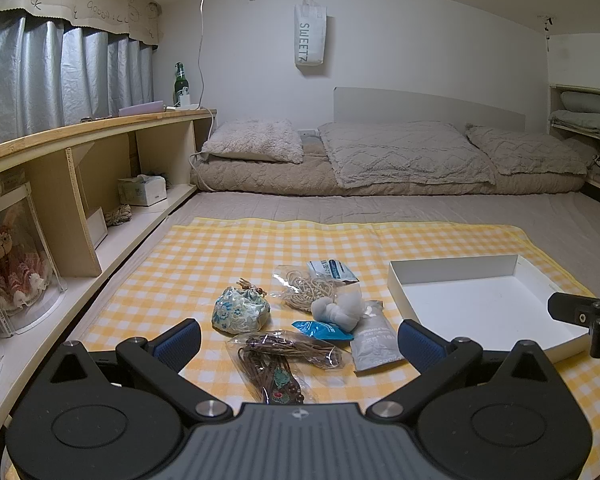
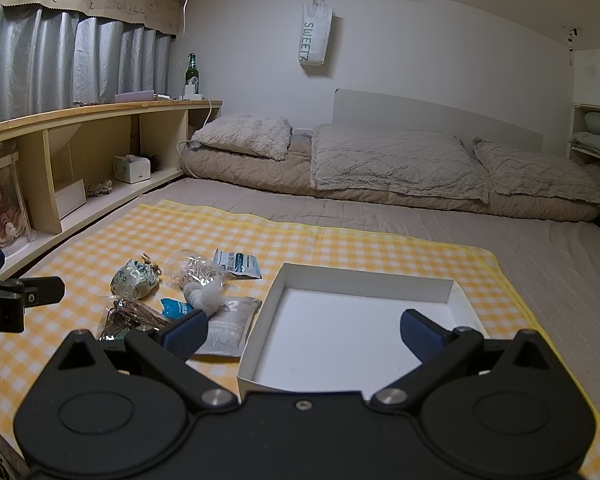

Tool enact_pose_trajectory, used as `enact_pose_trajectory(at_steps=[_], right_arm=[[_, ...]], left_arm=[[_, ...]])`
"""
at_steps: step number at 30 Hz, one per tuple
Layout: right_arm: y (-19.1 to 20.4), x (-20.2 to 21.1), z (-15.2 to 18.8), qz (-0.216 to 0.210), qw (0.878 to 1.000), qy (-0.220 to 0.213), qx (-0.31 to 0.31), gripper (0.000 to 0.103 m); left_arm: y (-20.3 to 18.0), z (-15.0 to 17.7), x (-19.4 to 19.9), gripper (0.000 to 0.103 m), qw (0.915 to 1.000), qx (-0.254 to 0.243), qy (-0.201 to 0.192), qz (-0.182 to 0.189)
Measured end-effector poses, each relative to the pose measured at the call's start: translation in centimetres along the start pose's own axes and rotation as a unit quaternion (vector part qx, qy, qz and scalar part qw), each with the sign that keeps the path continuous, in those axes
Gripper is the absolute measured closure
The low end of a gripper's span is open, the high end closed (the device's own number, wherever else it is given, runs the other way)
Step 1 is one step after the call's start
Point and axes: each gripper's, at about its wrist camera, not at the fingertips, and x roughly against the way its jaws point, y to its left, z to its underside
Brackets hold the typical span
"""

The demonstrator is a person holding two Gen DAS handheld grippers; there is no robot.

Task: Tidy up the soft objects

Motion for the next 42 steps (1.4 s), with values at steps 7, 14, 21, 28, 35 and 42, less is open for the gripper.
enact_pose_trajectory(at_steps=[7,14,21,28,35,42], right_arm=[[0.0,0.1,-0.1,0.0,1.0,0.0,0.001,0.0],[0.0,0.2,-0.3,-0.004,1.0,-0.004,-0.001,0.0],[0.0,0.6,-2.1,-0.006,1.0,-0.025,0.011,0.0],[0.3,-0.3,-5.2,-0.031,0.998,-0.033,0.05,0.0],[1.3,-2.9,-8.5,-0.051,0.993,-0.041,0.097,0.0],[2.3,-6.4,-11.1,-0.092,0.99,-0.059,0.093,0.0]], left_arm=[[0.1,0.1,-0.1,0.0,1.0,0.001,0.0,-0.001],[0.4,0.1,-0.3,0.0,0.9999,0.007,-0.006,-0.007],[0.9,-1.5,-0.3,0.0,0.9994,0.004,-0.01,-0.032],[2.6,-4.1,-0.8,0.0,0.9985,0.015,-0.015,-0.05],[3.5,-6.3,-2.8,0.0,0.9971,0.007,-0.029,-0.07],[4.0,-7.8,-6.3,0.0,0.9965,0.017,-0.018,-0.08]])
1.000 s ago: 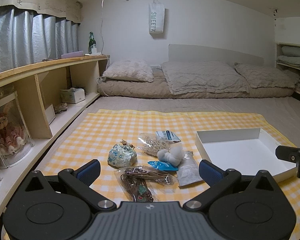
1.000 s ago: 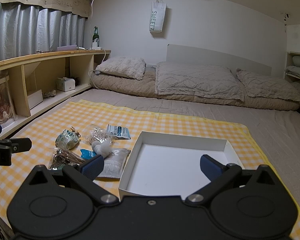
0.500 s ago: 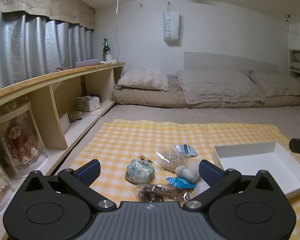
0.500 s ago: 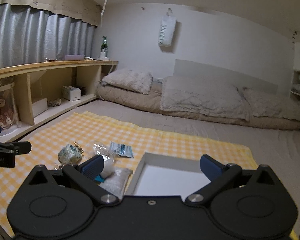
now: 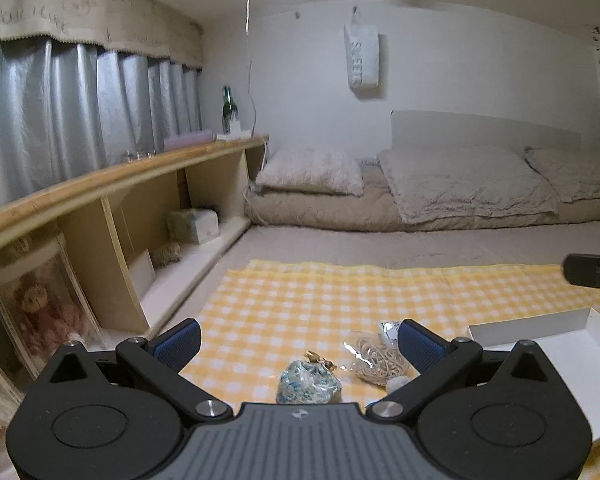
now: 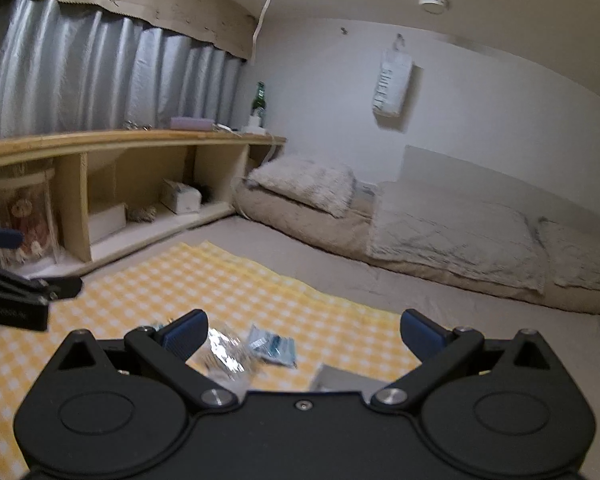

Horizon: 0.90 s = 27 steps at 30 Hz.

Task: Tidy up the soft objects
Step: 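Grasp the dark brown cord bag with the left tool while the right tool grasps the light brown cord bag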

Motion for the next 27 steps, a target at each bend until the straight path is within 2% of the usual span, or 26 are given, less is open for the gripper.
enact_pose_trajectory(at_steps=[4,6,8,12,15,20,27], right_arm=[[0.4,-3.2,-0.2,-0.041,0.999,0.0,0.006,0.0],[0.7,-4.7,0.1,-0.064,0.998,0.019,0.009,0.002],[1.2,-6.4,0.5,-0.088,0.995,0.038,0.024,0.008],[2.6,-9.0,1.8,-0.115,0.989,0.065,0.067,0.014],[3.5,-10.9,3.3,-0.141,0.982,0.09,0.082,0.017],[5.4,-14.3,5.4,-0.192,0.966,0.135,0.11,0.029],[7.5,-16.6,8.2,-0.254,0.939,0.182,0.142,0.043]], left_arm=[[0.6,0.6,-2.5,0.0,0.9983,0.044,0.033,0.017],[0.7,1.3,-3.7,0.0,0.9975,0.045,0.054,0.011],[0.7,2.0,-4.9,0.0,0.9958,0.044,0.08,0.003],[1.7,2.9,-6.8,0.0,0.9894,0.063,0.128,0.029],[2.1,3.4,-7.8,0.0,0.9858,0.068,0.151,0.031],[3.2,4.2,-9.7,0.0,0.9752,0.092,0.196,0.045],[3.0,5.9,-11.4,0.0,0.9632,0.091,0.247,0.054]])
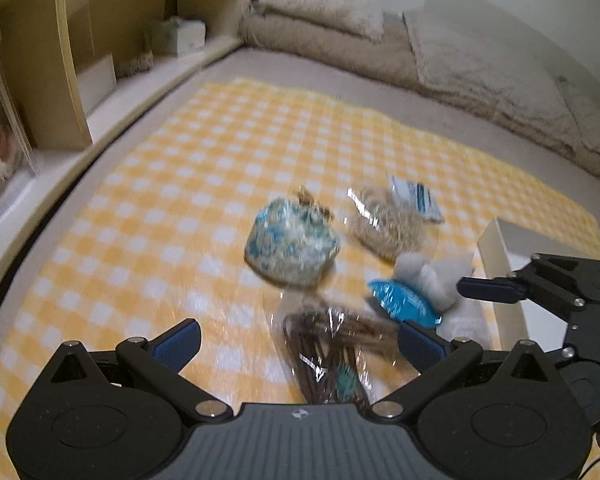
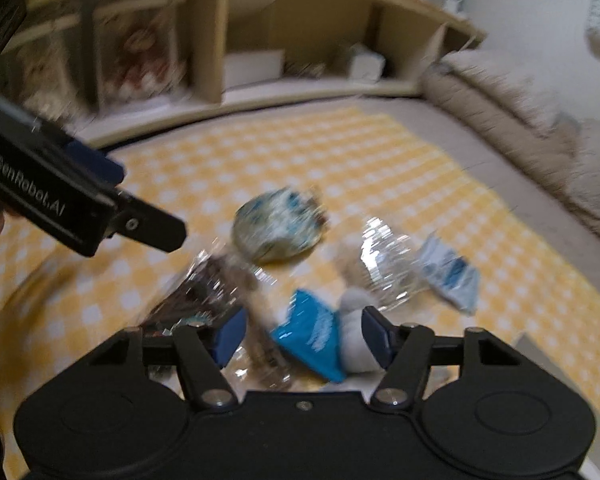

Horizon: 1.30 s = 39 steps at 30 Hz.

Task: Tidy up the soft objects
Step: 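Grasp the dark brown cord bag with the left tool while the right tool grasps the light brown cord bag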

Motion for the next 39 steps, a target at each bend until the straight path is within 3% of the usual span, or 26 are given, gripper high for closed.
enact_pose_trajectory(at_steps=[8,11,12,15,24,39], right_arm=[[1.8,-2.5,0.3,-0.021,0.998,0.001,0.051,0.054],[2.2,-3.3,0.3,-0.03,0.998,0.018,0.053,0.067],[2.2,-3.5,0.2,-0.032,0.998,0.027,0.048,0.077],[1.6,-3.5,-0.2,-0.031,0.999,0.039,0.014,0.083],[-1.2,-1.5,0.2,-0.048,0.995,0.031,-0.085,0.093],[-4.2,1.1,0.3,-0.061,0.977,0.011,-0.203,0.095]], left_arm=[[0.2,0.8,-1.4,0.0,0.999,0.012,0.043,0.006],[-0.3,1.2,-1.5,0.0,0.9988,0.001,0.049,0.01],[-0.5,1.2,-1.5,0.0,0.9987,-0.002,0.051,0.011],[-0.9,1.4,-1.6,0.0,0.9985,-0.007,0.053,0.012],[-1.4,0.8,-2.0,0.0,0.9983,0.014,0.055,0.013],[-3.5,2.3,-6.5,0.008,0.9951,-0.011,0.097,-0.018]])
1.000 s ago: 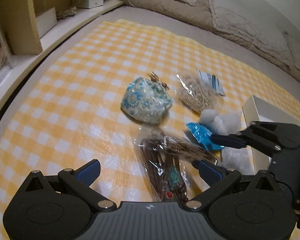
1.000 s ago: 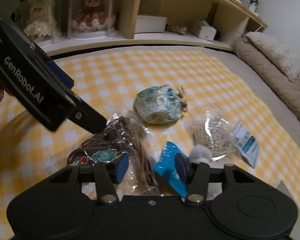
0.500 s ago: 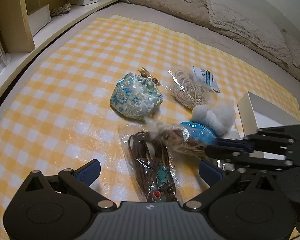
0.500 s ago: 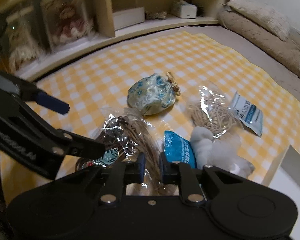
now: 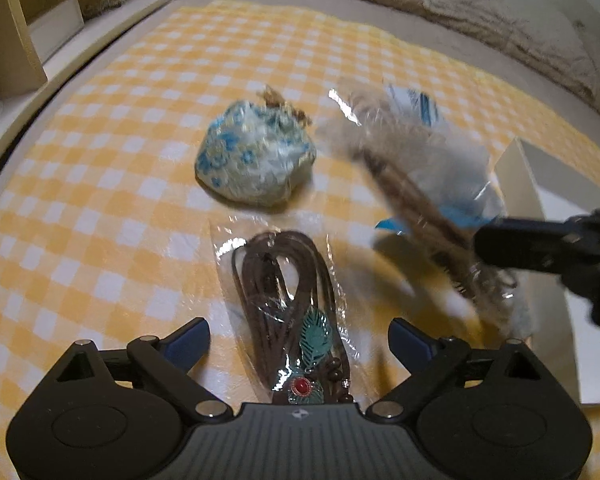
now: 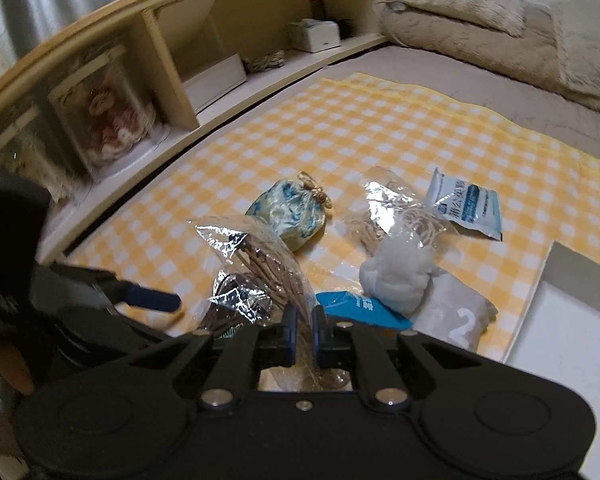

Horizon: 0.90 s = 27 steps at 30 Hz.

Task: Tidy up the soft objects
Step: 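Grasp the dark brown cord bag with the left tool while the right tool grasps the light brown cord bag, then carry both cord bags into the white box and open both tools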

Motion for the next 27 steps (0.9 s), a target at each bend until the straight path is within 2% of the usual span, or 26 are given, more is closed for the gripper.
enact_pose_trajectory(at_steps=[2,6,7,10,12,20,27], right_arm=[[-0.1,0.1,0.0,0.003,1.0,0.001,-0.004,0.095],[-0.1,-0.2,0.0,0.008,1.0,0.01,-0.013,0.095],[-0.2,-0.2,0.0,0.009,1.0,0.012,-0.015,0.095],[-0.1,-0.2,0.1,0.011,1.0,0.014,-0.017,0.095],[-0.1,-0.1,0.1,0.011,1.0,0.013,-0.023,0.095],[0.8,1.4,-0.2,0.009,0.999,0.001,-0.038,0.095],[1.5,4.2,-0.8,0.009,0.997,-0.046,-0.064,0.095]], left_arm=[[-0.4,0.2,-0.5,0.01,0.9998,-0.011,-0.003,-0.017],[-1.2,0.6,-0.2,0.034,0.998,-0.05,-0.019,-0.032],[-1.1,0.6,0.0,0.043,0.9982,-0.05,-0.02,-0.024],[-0.6,0.4,0.7,0.06,0.9991,-0.037,-0.02,0.001],[-0.2,0.1,1.3,0.065,0.9992,-0.028,-0.027,0.011],[1.0,-0.5,4.8,0.067,0.9965,0.005,-0.082,0.017],[2.2,-0.6,7.3,0.067,0.9927,0.034,-0.113,0.022]])
